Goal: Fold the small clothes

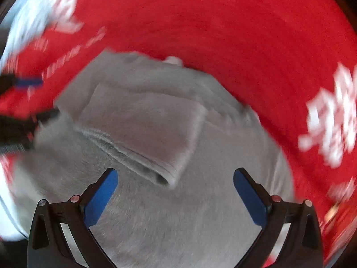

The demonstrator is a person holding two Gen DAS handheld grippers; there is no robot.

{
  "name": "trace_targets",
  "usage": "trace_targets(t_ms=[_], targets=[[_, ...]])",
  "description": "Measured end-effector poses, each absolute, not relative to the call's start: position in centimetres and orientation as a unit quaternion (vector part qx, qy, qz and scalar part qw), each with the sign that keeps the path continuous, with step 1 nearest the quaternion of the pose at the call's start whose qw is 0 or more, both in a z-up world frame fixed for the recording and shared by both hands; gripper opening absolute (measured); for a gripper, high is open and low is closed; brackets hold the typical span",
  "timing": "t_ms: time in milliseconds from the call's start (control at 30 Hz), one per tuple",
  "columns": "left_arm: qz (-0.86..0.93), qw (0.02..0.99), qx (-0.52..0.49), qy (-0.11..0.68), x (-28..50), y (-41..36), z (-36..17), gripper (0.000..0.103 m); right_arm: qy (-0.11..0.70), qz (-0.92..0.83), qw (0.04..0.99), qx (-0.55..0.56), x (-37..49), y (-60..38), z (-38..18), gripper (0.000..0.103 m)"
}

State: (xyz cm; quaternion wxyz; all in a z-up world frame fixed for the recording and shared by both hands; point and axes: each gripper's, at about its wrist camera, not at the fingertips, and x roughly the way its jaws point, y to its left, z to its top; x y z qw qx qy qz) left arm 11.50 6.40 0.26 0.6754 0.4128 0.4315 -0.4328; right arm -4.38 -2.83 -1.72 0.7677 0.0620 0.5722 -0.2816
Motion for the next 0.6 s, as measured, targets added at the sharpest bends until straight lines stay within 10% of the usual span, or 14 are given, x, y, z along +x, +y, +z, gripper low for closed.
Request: trace_targets(t_ms=[133, 233, 600], targets=[[-0.434, 0.683, 0.403, 0.428, 11.8, 6.4, -0.2, 0.073, 0.592, -0.279, 0.756, -0.022, -1.8, -2.0, -3.8, 0.083], [-0.422, 0.698, 0.379, 0.437, 12.4, 5.7, -0.4, 0.074, 0.586, -0.292, 0.754, 0.048, -1.1, -4.1, -4.3, 0.007], [-0.416, 0.697, 0.355, 0.463, 12.9, 5.1, -1.5, 0.074, 0.213, -0.41, 0.645, 0.609, -20.9, -11.9, -5.6, 0.007]])
